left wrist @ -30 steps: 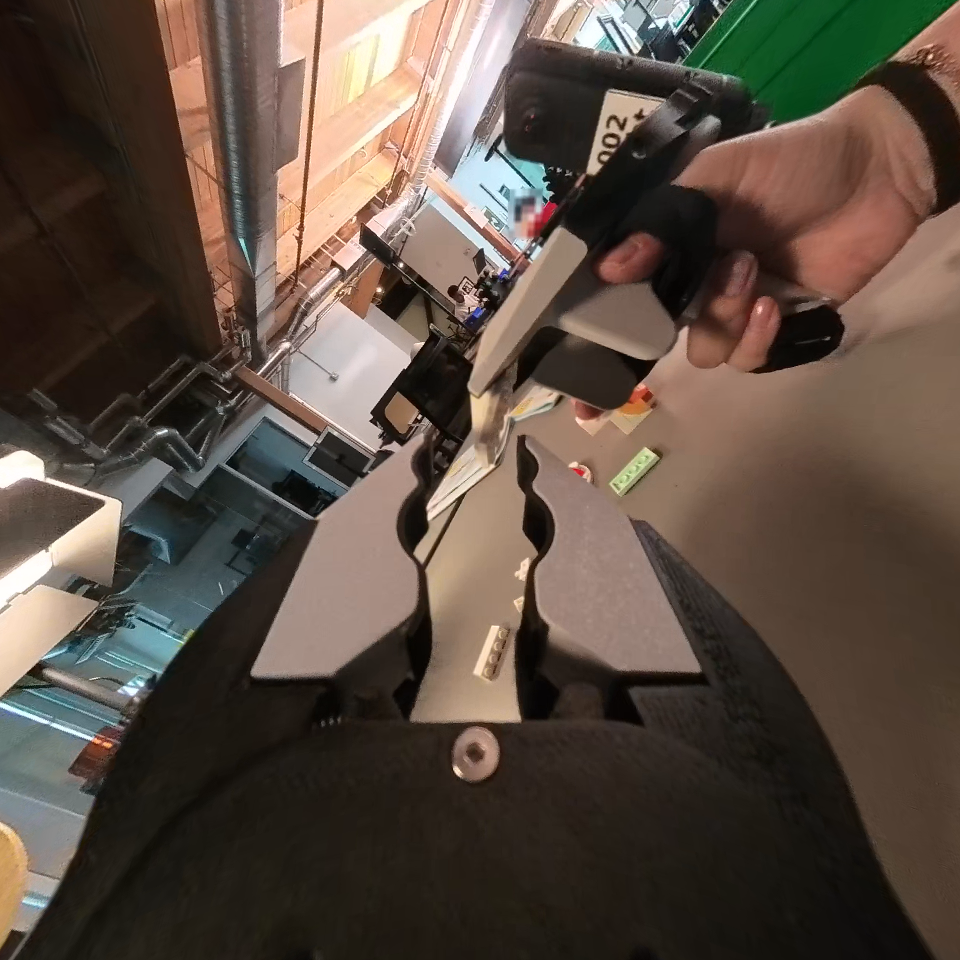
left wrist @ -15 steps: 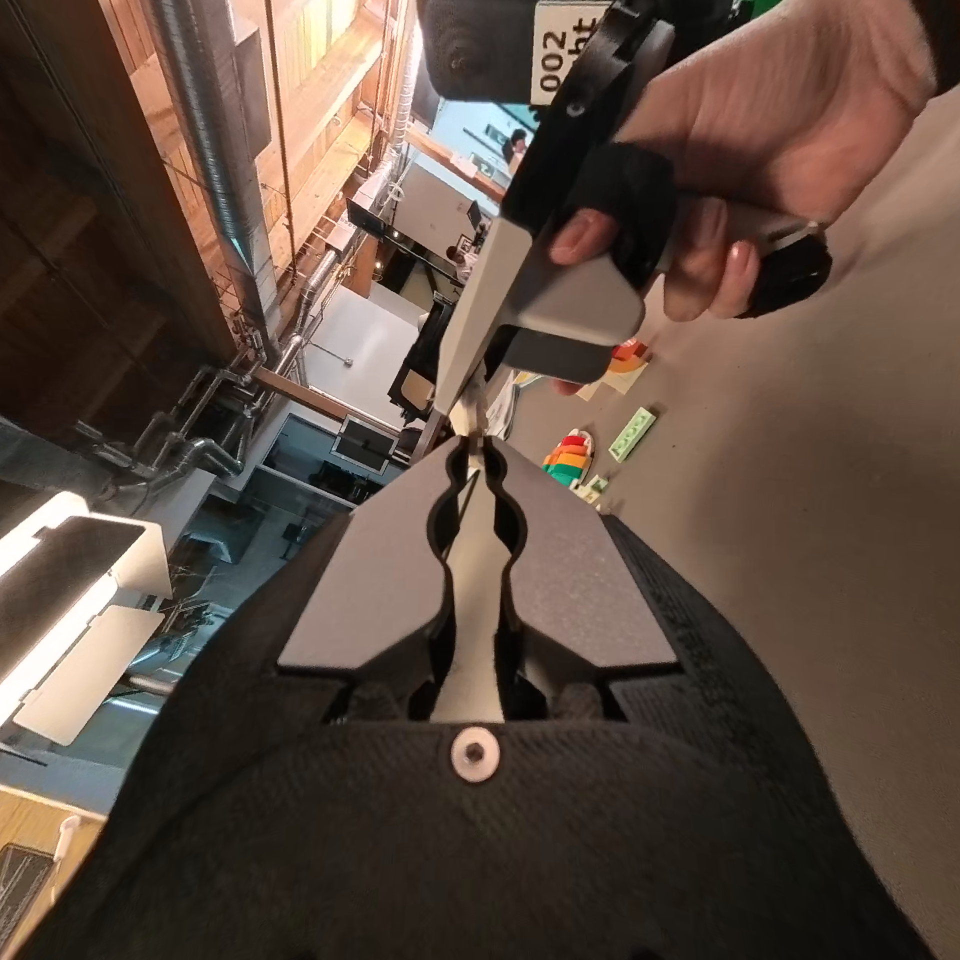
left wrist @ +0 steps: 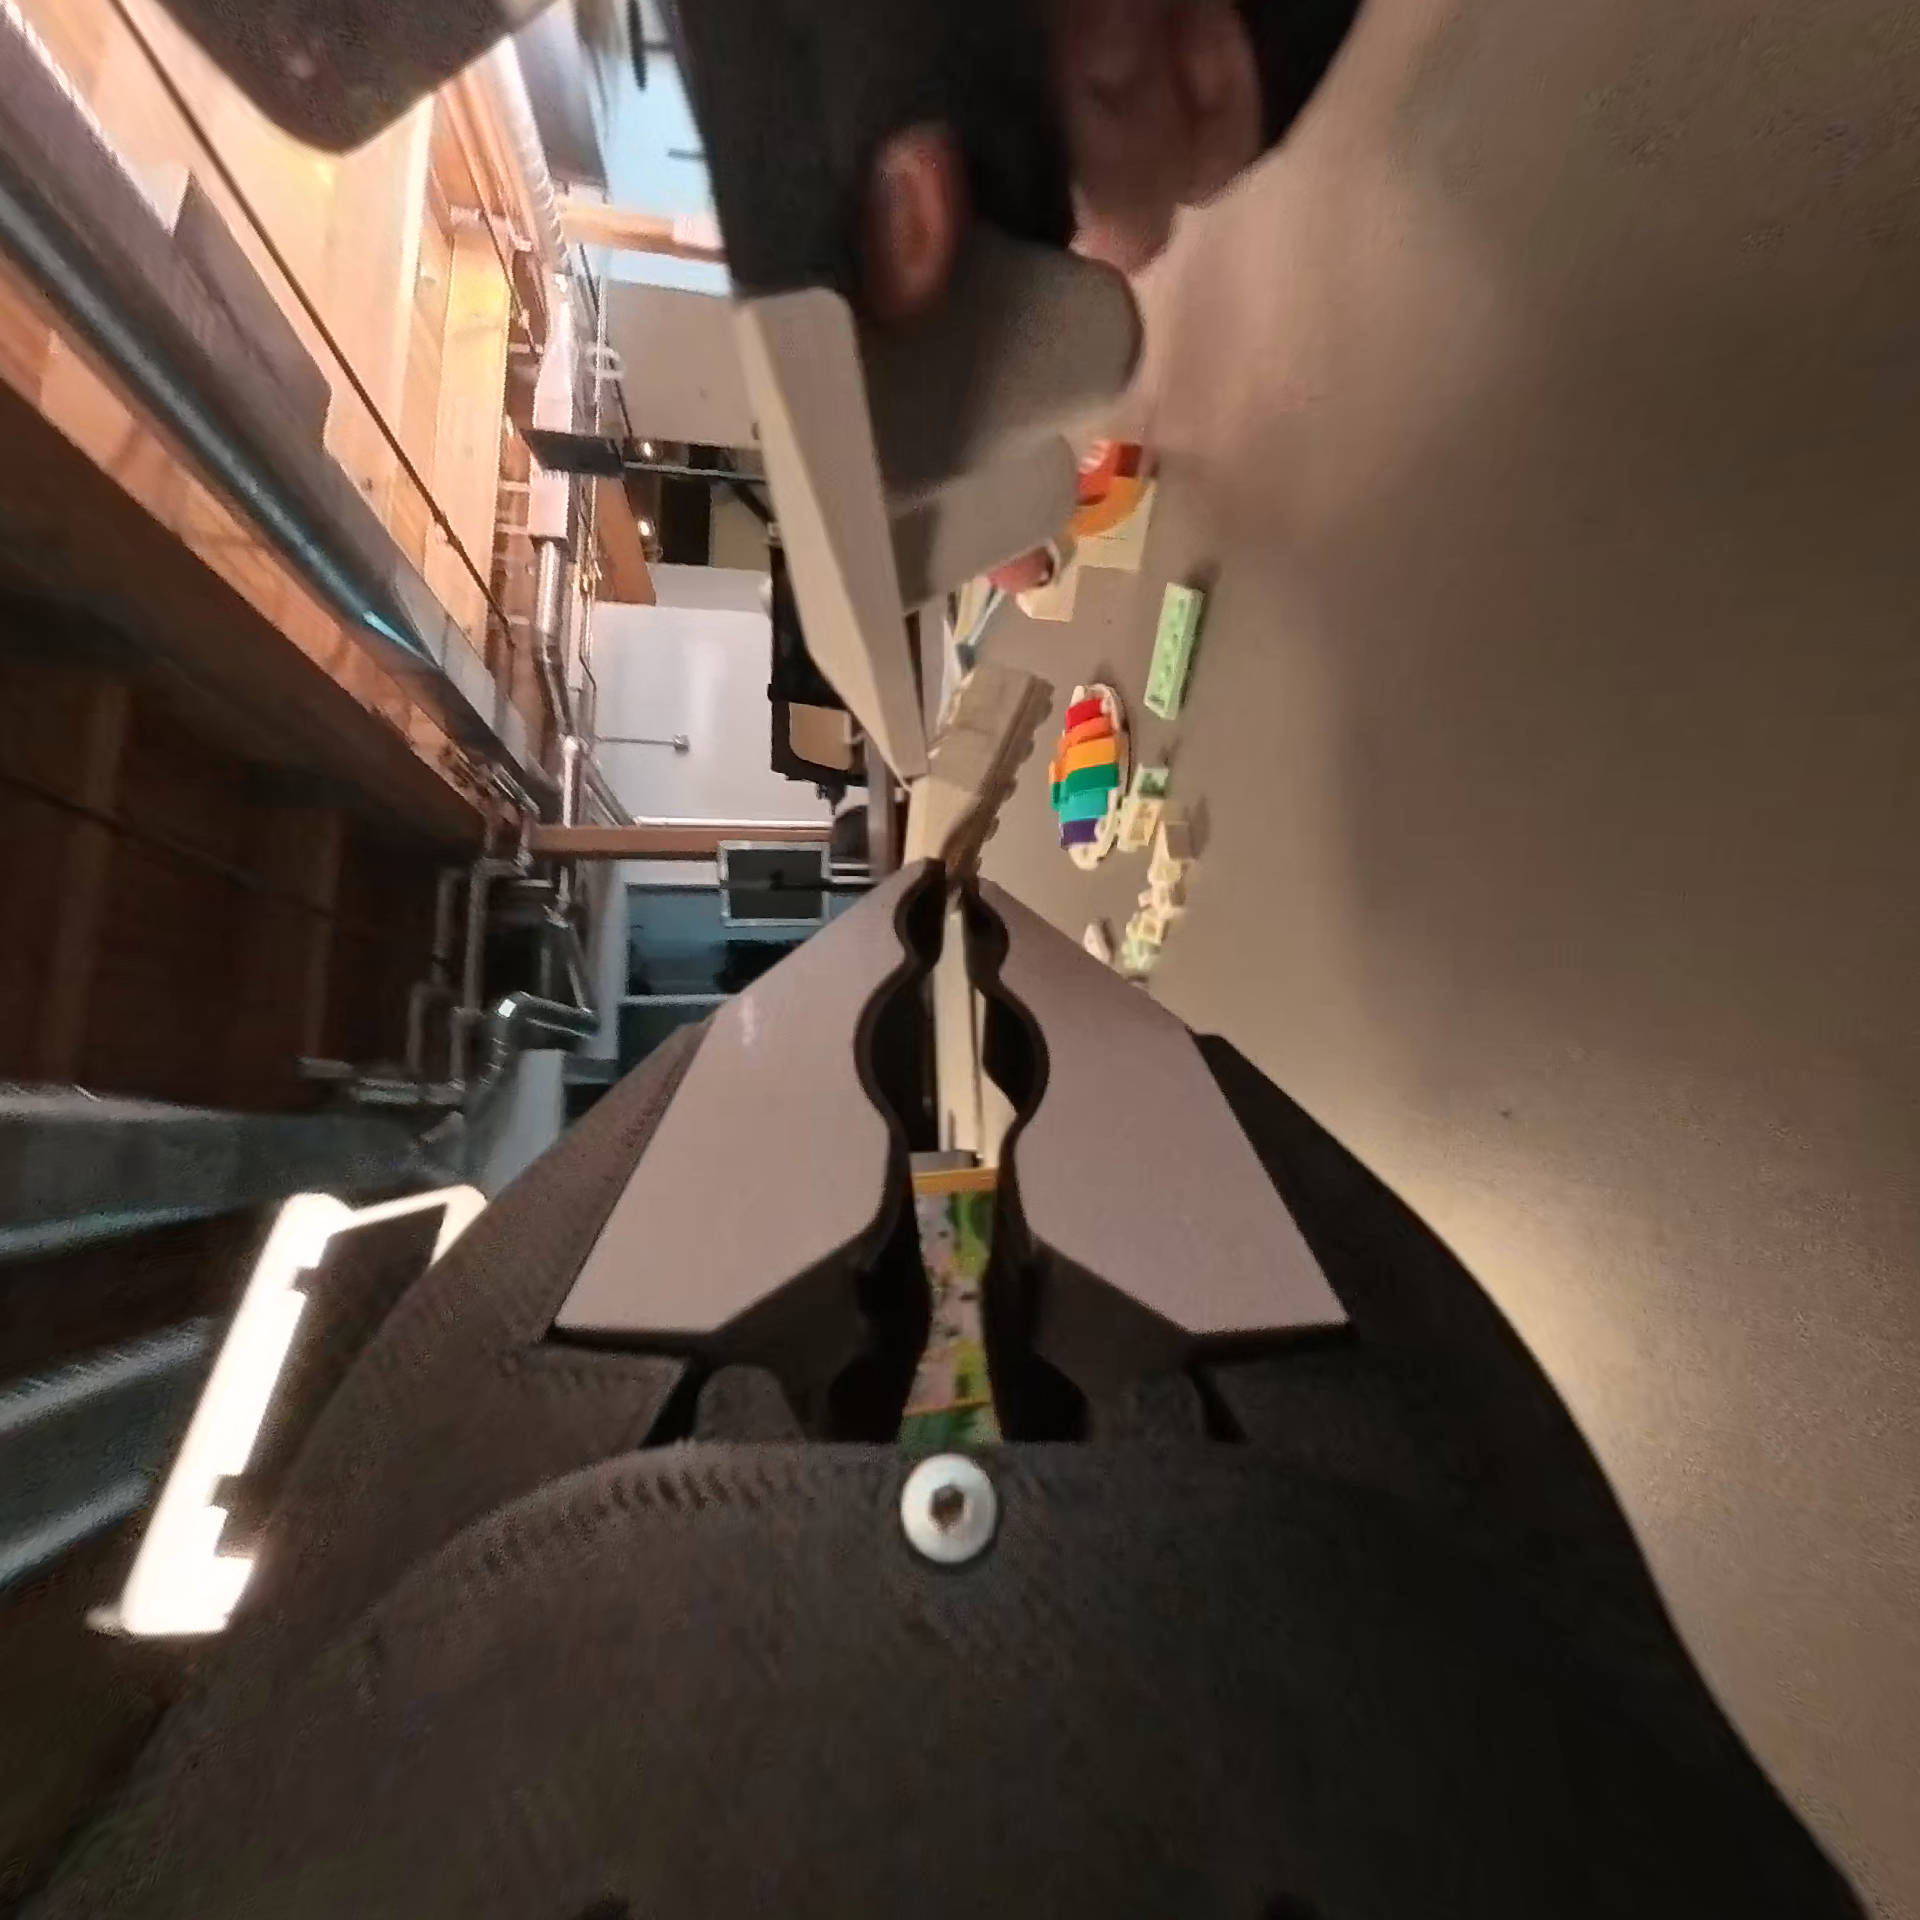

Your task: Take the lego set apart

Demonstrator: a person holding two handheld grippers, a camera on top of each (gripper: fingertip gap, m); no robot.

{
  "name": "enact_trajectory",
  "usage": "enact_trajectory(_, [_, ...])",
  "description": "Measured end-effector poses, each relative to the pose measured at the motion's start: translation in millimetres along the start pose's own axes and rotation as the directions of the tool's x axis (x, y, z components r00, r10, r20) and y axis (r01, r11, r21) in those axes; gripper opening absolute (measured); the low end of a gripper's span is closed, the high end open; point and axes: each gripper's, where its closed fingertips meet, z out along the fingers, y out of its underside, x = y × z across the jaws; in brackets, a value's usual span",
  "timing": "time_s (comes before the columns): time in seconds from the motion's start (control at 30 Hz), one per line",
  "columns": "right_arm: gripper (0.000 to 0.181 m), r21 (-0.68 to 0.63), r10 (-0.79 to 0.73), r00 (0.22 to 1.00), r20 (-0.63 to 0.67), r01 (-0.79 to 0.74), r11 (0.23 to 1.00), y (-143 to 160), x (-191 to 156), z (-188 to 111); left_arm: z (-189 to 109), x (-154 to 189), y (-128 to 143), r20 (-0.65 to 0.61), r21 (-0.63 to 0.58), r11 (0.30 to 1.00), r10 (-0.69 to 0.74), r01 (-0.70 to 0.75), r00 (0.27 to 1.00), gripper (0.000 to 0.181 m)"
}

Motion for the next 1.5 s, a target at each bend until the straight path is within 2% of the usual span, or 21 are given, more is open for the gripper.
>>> enact_trajectory(0.03, [0.047, -0.026, -0.035, 0.999, 0.001, 0.035, 0.999, 3.6, -1.2, -1.5, -0.6, 2.0, -0.7, 0.002, 0.001, 0.999, 0.049, -0.049, 0.999, 0.002])
enact_trajectory(0.17, [0.049, -0.149, -0.304, 0.952, -0.033, 0.296, 0.944, 21.9, -7.2, -2.6, -1.9, 10.3, -8.3, -0.014, 0.022, 0.981, 0.196, -0.195, 0.981, 0.002])
enact_trajectory(0.27, [0.050, -0.181, -0.406, 0.913, -0.044, 0.392, 0.902, 23.6, -12.1, -0.8, -2.0, 16.0, -14.8, -0.027, 0.049, 0.968, 0.249, -0.248, 0.968, 0.000])
enact_trajectory(0.37, [0.041, -0.201, -0.360, 0.933, -0.015, 0.349, 0.915, 27.6, -17.0, 1.5, -2.3, 18.8, -17.2, -0.029, 0.062, 0.952, 0.301, -0.299, 0.953, 0.000])
enact_trajectory(0.47, [0.025, -0.205, -0.291, 0.957, -0.017, 0.281, 0.938, 28.7, -14.5, -1.5, -2.4, 21.9, -20.1, -0.018, 0.075, 0.929, 0.365, -0.363, 0.931, 0.000])
enact_trajectory(0.6, [0.024, -0.200, -0.236, 0.972, -0.010, 0.229, 0.953, 31.1, -14.3, -2.2, -1.8, 23.6, -20.4, -0.019, 0.069, 0.914, 0.402, -0.400, 0.915, 0.002])
enact_trajectory(0.9, [0.021, -0.324, -0.358, 0.932, -0.053, 0.323, 0.889, 41.3, -10.2, -0.4, -0.4, 34.4, -15.5, -0.084, 0.064, 0.909, 0.416, -0.411, 0.906, 0.002])
enact_trajectory(0.93, [0.017, -0.330, -0.379, 0.923, -0.068, 0.337, 0.882, 38.4, -7.5, -5.7, -0.7, 36.9, -10.3, -0.110, 0.048, 0.909, 0.417, -0.415, 0.902, 0.001])
enact_trajectory(0.97, [0.000, -0.326, -0.388, 0.919, -0.077, 0.344, 0.880, 36.6, -5.2, -10.0, -1.0, 30.1, -7.8, -0.069, 0.032, 0.910, 0.414, -0.413, 0.908, 0.001])
enact_trajectory(1.03, [0.000, -0.282, -0.351, 0.935, -0.046, 0.325, 0.903, 36.1, -10.0, -6.5, -3.5, 25.1, -2.9, -0.067, 0.028, 0.933, 0.361, -0.359, 0.930, 0.000])
enact_trajectory(1.2, [0.030, -0.225, -0.446, 0.894, -0.041, 0.427, 0.876, 33.7, -16.7, 2.0, -4.6, 24.8, -1.8, -0.088, 0.042, 0.951, 0.310, -0.307, 0.947, 0.001])
enact_trajectory(1.3, [0.053, -0.246, -0.499, 0.866, -0.043, 0.474, 0.845, 36.9, -15.1, 2.5, -5.5, 24.4, -4.6, -0.093, 0.055, 0.955, 0.296, -0.292, 0.951, 0.001])
enact_trajectory(1.37, [0.060, -0.260, -0.591, 0.806, -0.022, 0.567, 0.782, 40.8, -19.2, 5.8, -7.4, 21.5, -8.5, -0.082, 0.073, 0.957, 0.286, -0.281, 0.955, 0.001])
enact_trajectory(1.5, [0.072, -0.323, -0.773, 0.635, -0.013, 0.728, 0.604, 42.3, -23.8, 12.3, -12.5, 22.6, -17.5, -0.120, 0.138, 0.970, 0.215, -0.198, 0.969, 0.001])
